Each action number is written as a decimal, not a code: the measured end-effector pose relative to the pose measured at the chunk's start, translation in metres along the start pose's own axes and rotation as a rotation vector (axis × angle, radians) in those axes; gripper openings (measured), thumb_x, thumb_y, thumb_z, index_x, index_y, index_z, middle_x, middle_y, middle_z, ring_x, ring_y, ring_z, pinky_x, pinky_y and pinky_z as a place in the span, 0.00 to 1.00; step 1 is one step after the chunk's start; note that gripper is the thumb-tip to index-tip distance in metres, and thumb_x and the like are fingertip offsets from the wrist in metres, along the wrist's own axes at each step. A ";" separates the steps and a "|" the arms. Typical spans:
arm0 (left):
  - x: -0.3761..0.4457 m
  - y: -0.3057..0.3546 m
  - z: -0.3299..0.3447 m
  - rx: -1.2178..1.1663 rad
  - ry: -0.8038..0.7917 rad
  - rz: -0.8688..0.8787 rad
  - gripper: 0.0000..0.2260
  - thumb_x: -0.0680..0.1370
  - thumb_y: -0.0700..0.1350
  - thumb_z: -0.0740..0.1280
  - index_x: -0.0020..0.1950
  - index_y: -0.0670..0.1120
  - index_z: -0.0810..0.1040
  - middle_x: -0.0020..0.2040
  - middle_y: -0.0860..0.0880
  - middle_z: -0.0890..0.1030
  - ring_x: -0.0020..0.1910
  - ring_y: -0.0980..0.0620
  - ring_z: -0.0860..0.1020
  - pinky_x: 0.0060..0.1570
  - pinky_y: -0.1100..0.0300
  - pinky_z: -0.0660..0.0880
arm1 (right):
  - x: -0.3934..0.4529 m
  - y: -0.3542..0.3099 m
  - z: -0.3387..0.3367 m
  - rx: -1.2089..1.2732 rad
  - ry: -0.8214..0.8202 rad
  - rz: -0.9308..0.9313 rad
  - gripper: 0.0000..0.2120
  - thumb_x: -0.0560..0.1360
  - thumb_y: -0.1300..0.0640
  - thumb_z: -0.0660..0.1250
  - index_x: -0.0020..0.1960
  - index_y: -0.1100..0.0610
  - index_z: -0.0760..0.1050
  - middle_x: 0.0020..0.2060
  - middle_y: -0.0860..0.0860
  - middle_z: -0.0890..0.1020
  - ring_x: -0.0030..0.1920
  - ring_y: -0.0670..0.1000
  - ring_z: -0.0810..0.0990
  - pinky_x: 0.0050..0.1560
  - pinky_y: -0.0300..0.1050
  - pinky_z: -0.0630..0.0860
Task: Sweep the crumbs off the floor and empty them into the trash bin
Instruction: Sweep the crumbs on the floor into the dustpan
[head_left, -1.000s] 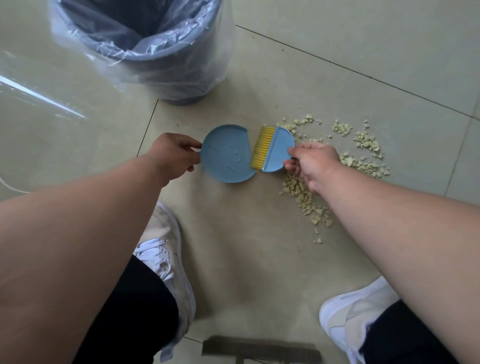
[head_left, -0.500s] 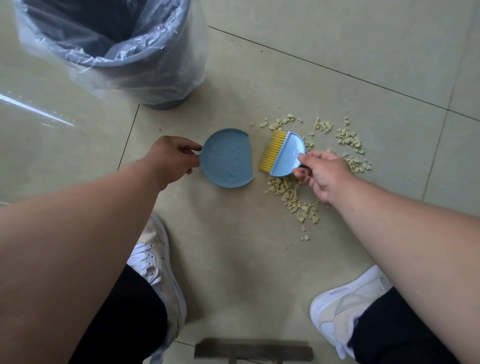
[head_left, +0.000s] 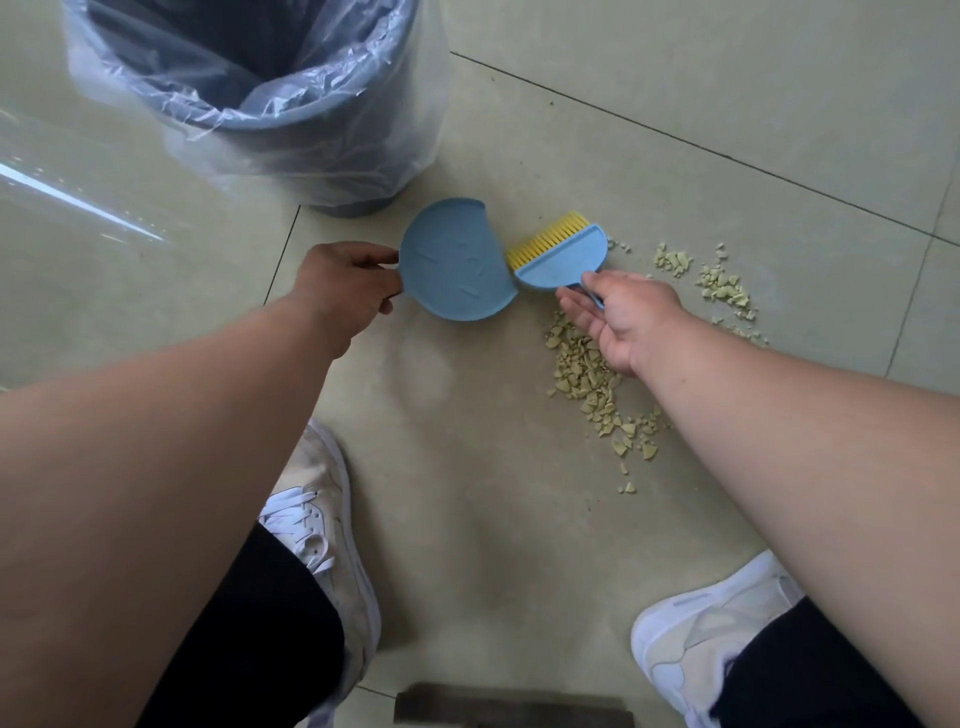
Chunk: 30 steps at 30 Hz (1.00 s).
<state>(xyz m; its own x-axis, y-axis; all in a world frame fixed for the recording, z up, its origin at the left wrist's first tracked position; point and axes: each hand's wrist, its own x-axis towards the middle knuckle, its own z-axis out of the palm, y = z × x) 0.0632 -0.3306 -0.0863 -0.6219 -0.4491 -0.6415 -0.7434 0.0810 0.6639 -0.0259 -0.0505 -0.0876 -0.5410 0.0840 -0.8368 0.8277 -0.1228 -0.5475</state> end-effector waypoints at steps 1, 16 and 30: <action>0.002 0.002 0.003 0.001 0.002 0.005 0.15 0.74 0.45 0.80 0.60 0.50 0.88 0.44 0.47 0.87 0.34 0.53 0.80 0.32 0.63 0.73 | 0.001 0.000 0.003 -0.018 0.008 -0.001 0.08 0.81 0.67 0.67 0.60 0.65 0.75 0.50 0.64 0.85 0.43 0.57 0.89 0.41 0.46 0.85; -0.006 -0.001 0.012 0.060 0.015 -0.011 0.17 0.77 0.44 0.78 0.66 0.47 0.85 0.40 0.50 0.84 0.34 0.54 0.81 0.25 0.68 0.73 | -0.013 0.011 -0.037 -0.400 0.137 -0.040 0.04 0.82 0.59 0.68 0.50 0.60 0.77 0.43 0.60 0.87 0.42 0.56 0.89 0.51 0.55 0.86; -0.023 0.001 0.025 0.028 -0.021 -0.022 0.17 0.78 0.43 0.77 0.67 0.46 0.84 0.42 0.49 0.85 0.34 0.54 0.81 0.28 0.66 0.74 | -0.024 0.007 -0.074 -0.162 0.132 -0.028 0.04 0.82 0.61 0.67 0.53 0.62 0.77 0.47 0.62 0.86 0.38 0.52 0.86 0.37 0.43 0.82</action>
<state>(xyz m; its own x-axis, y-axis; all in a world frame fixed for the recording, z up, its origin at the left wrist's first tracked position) 0.0706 -0.2980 -0.0798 -0.6103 -0.4324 -0.6637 -0.7631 0.0963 0.6390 0.0039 0.0194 -0.0710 -0.5491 0.2151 -0.8076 0.8314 0.0413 -0.5542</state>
